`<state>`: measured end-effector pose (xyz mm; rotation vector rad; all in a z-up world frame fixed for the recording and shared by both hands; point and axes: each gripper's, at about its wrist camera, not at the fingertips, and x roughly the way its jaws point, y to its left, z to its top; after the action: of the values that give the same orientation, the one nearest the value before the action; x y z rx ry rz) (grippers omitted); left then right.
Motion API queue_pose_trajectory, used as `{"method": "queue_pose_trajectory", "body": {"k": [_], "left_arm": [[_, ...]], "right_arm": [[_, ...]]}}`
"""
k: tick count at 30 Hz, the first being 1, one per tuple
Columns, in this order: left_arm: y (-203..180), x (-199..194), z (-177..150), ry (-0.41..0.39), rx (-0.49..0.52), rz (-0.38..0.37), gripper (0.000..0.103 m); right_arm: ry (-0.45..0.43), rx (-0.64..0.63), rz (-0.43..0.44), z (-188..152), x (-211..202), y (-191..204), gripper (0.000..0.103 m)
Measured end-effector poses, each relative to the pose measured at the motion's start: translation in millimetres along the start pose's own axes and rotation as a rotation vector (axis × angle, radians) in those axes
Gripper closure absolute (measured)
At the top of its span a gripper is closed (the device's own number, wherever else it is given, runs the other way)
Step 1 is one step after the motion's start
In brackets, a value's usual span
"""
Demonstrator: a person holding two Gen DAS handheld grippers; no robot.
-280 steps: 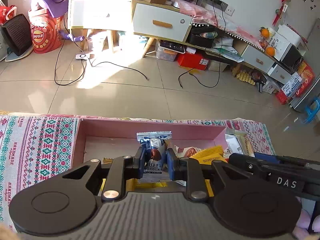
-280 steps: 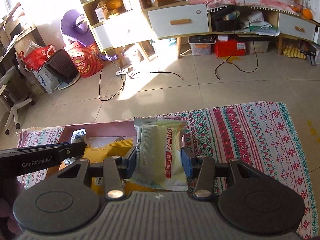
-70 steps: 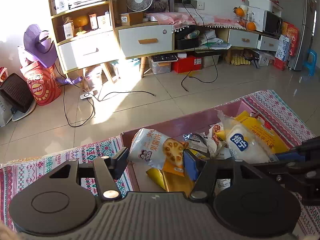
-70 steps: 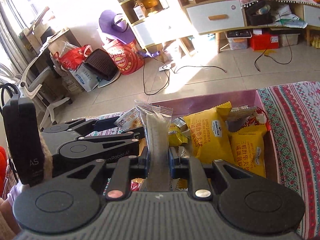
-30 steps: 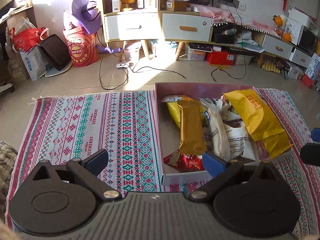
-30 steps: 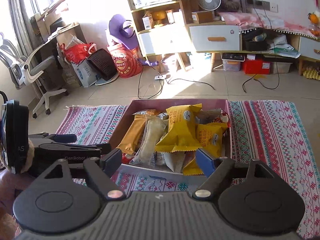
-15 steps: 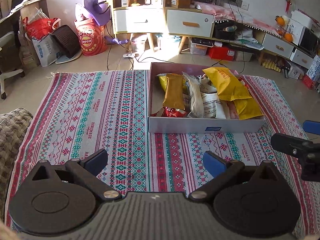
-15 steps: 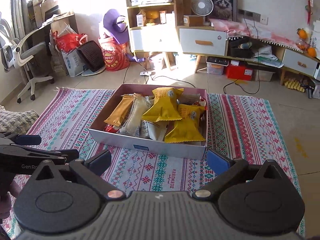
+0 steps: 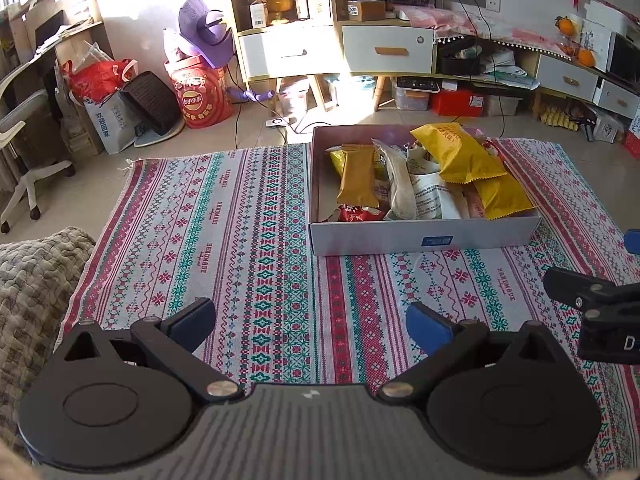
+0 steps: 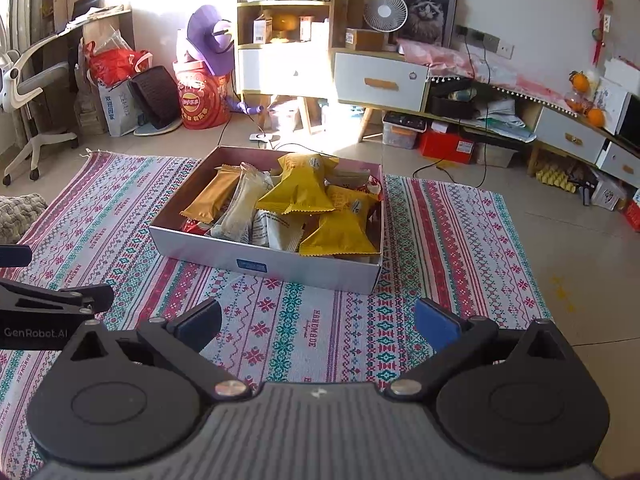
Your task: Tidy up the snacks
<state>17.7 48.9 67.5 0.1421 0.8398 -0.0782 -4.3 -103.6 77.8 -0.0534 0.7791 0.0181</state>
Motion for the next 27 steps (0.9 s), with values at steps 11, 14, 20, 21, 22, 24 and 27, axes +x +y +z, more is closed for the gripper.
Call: {"method": "queue_pose_trajectory", "body": {"k": [11,14,20,21,22,24,27], "left_arm": [[-2.3,-1.0,-5.9,0.021,-0.013,-0.021,0.0],[-2.7,-1.0,-6.1,0.021,-0.013,-0.024,0.0],[-4.4,-2.6,-6.5,0.021,-0.009,-0.032,0.0],[-4.6,-2.8,-6.7,0.021,-0.009,-0.032,0.0],[-4.4,-2.5,-6.2,0.023,-0.009,-0.032,0.0],[-4.8,-2.5,-6.0,0.024,-0.008,-0.034,0.0],[-4.4,-2.1,-5.7,0.028,-0.009,-0.036,0.0]], "right_arm": [[0.014,-0.016,0.001,-6.1,-0.4,4.6,0.0],[0.015,-0.015,-0.001,-5.6,0.4,3.7,0.0],[0.018,-0.005,-0.004,-4.6,0.7,2.3,0.0],[0.018,-0.005,-0.004,-4.5,0.4,2.5,0.0],[0.018,-0.005,-0.004,-4.6,0.0,2.7,0.0],[0.017,-0.007,-0.003,-4.4,0.2,2.5,0.0],[0.017,-0.006,-0.004,-4.5,0.0,2.6,0.0]]}}
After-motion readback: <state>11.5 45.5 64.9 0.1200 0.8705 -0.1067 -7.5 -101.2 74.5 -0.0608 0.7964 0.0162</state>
